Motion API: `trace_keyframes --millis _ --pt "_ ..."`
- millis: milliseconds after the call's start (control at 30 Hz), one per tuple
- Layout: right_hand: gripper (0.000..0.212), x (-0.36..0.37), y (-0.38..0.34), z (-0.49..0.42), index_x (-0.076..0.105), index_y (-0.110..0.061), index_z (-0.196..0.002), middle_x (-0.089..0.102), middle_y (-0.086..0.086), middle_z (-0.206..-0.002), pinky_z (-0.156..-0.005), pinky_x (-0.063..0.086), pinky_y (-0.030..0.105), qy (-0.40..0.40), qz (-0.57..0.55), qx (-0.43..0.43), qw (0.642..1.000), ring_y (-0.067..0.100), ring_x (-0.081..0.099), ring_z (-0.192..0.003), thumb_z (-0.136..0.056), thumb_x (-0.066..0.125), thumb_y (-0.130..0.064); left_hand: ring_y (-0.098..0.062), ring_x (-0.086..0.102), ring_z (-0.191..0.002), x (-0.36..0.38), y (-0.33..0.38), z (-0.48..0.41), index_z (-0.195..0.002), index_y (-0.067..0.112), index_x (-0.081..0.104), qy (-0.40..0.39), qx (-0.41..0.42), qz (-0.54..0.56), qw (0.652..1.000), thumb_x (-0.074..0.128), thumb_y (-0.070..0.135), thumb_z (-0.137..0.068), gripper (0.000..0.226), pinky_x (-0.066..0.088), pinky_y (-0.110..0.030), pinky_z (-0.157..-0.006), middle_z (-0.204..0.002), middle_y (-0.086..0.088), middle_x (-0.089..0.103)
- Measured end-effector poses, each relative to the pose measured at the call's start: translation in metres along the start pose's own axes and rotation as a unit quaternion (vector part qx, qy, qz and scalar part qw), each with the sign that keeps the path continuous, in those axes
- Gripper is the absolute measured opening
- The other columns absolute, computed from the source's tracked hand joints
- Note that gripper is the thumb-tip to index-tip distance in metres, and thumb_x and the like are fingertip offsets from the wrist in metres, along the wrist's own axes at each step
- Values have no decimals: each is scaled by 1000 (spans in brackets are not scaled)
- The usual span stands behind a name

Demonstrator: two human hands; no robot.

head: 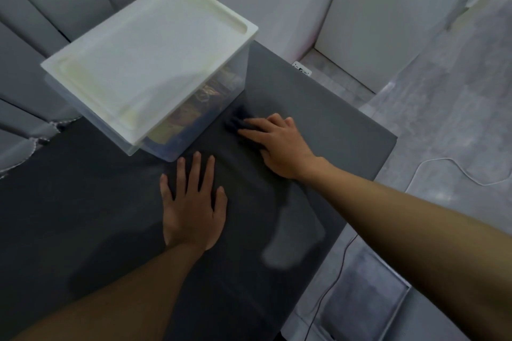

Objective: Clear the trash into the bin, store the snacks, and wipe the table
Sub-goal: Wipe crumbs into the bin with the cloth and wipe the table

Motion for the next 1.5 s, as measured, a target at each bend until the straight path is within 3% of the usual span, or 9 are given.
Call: trace_keyframes --millis 67,233,433,600,800,1033,1233,1400,1500 --pt "48 -7 20 9 64 -33 -129 59 -8 -138 -81 40 39 19 6 -9 1000 27 53 -103 -88 47 -17 -26 6 -154 0 0 0 -160 26 9 -2 1 3 1000 15 48 -98 66 11 -59 -119 -168 -1 7" --pt "53 -23 70 54 64 -29 -131 58 -8 -139 -81 36 38 104 -31 198 974 28 50 -103 -82 54 -10 -27 4 -154 -1 1 0 -160 27 5 -2 3 3 1000 12 49 -98 66 10 -59 -119 -168 2 3" --pt "52 -18 28 92 65 -31 -129 59 -7 -139 -79 43 40 43 8 -28 999 26 55 -99 -82 52 -12 -26 4 -154 -4 3 1 -160 29 5 1 -2 1 1000 11 49 -97 66 10 -59 -119 -168 6 5" --pt "55 -36 88 125 65 -29 -129 58 -8 -139 -81 39 40 126 -19 252 959 29 50 -99 -79 48 -13 -29 8 -153 -8 6 -1 -159 24 15 -3 3 21 1000 16 48 -95 69 9 -58 -121 -167 2 13" --pt "53 -23 29 153 65 -29 -129 57 -6 -141 -77 43 40 54 4 -15 998 27 56 -98 -81 53 -10 -41 33 -136 -33 21 -23 -140 8 46 52 -19 127 990 36 39 -88 61 26 -55 -116 -145 -13 45" --pt "59 -45 142 162 60 -25 -135 54 0 -142 -90 36 42 133 -15 393 910 33 46 -108 -79 49 -9 -30 8 -153 -17 63 -48 -159 25 17 31 39 75 996 20 53 -97 69 8 -49 -124 -166 -3 17" --pt "47 -34 96 116 65 -26 -131 59 -2 -138 -80 32 36 61 25 81 995 28 52 -100 -88 48 -19 -29 -1 -154 -11 62 -52 -160 27 6 24 33 41 998 14 57 -97 71 6 -51 -123 -168 0 4" --pt "58 -45 178 69 55 -29 -139 49 -1 -147 -97 29 42 88 -2 365 927 34 42 -120 -83 47 -15 -30 1 -154 -11 63 -52 -160 26 7 19 33 28 999 15 56 -97 70 7 -52 -123 -168 -1 4" --pt "58 -35 139 25 56 -29 -138 50 -1 -148 -94 33 43 69 -7 281 957 34 45 -117 -81 48 -17 -30 2 -154 -9 63 -54 -160 26 6 12 31 16 999 16 55 -97 70 9 -53 -122 -168 -1 4"
Point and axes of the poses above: each hand's wrist, its own z-axis away from the middle knuckle, its own x-axis out of the palm, y = z × x, the point moved 10 cm from there along -z, towards the middle knuckle
